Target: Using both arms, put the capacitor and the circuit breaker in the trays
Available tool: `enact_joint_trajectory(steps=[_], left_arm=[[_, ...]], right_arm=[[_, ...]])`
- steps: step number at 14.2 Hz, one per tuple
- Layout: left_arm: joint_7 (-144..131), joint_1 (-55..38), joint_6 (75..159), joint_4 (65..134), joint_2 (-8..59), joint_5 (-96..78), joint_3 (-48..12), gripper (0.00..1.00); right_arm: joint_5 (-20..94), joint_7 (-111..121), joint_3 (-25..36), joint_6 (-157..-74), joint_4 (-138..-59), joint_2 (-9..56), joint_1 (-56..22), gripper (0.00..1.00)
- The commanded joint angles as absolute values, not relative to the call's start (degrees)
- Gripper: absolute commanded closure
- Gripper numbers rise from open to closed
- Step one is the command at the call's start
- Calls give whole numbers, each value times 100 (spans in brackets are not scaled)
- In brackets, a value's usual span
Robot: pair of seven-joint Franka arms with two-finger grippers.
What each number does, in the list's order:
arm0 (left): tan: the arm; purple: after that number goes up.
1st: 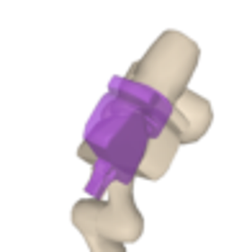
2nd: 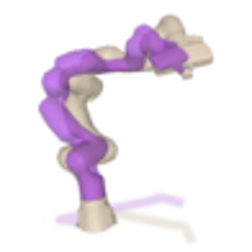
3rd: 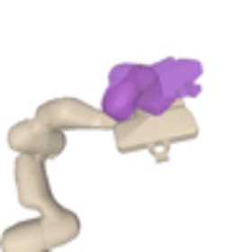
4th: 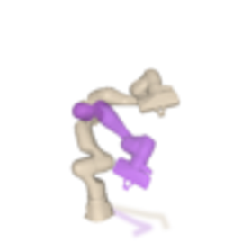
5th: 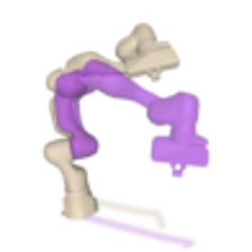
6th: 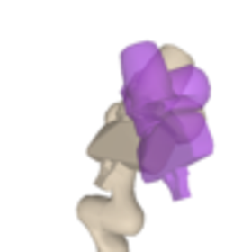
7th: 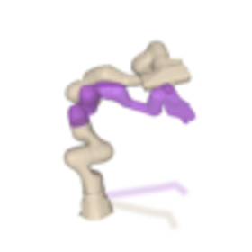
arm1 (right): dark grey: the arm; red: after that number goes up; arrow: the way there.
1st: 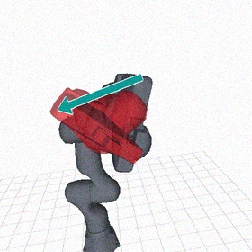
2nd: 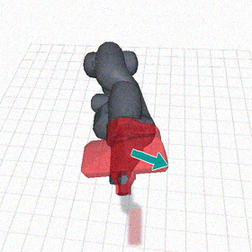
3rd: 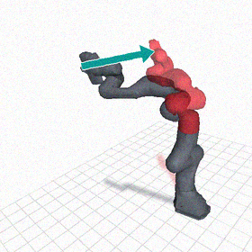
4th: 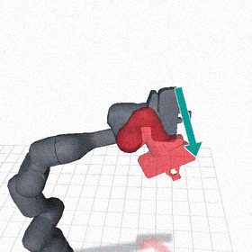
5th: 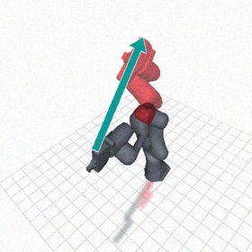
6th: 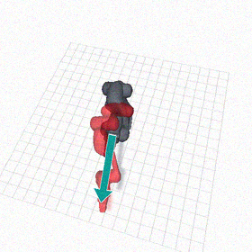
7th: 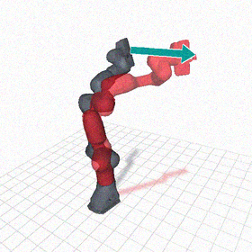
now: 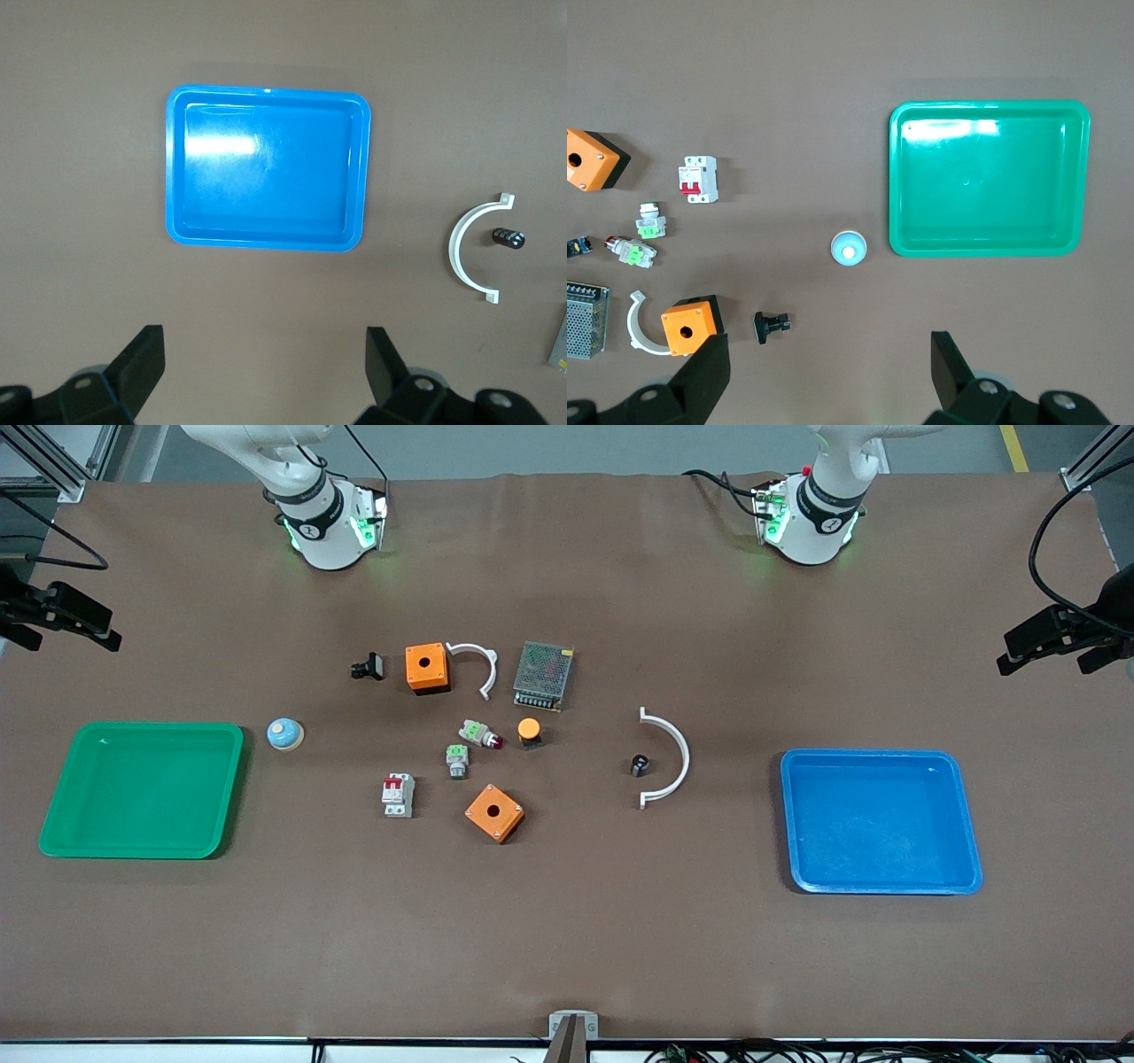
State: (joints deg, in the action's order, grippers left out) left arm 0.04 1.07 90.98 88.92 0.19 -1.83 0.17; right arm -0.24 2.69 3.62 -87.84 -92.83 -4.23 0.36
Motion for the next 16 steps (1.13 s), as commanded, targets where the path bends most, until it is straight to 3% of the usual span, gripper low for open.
enact_joint_trajectory(steps=[1, 11, 16], left_arm=[[114, 114, 9044, 8807, 18, -149, 26, 0], [35, 44, 8991, 8815, 44, -176, 9, 0], [-314, -525, 8991, 8833, 719, -193, -70, 0]], right_arm=[[-114, 299, 334, -8754, -9281, -439, 62, 0], [-114, 255, 334, -8789, -9246, -195, 88, 0], [-79, 316, 360, -9026, -9079, 184, 97, 0]])
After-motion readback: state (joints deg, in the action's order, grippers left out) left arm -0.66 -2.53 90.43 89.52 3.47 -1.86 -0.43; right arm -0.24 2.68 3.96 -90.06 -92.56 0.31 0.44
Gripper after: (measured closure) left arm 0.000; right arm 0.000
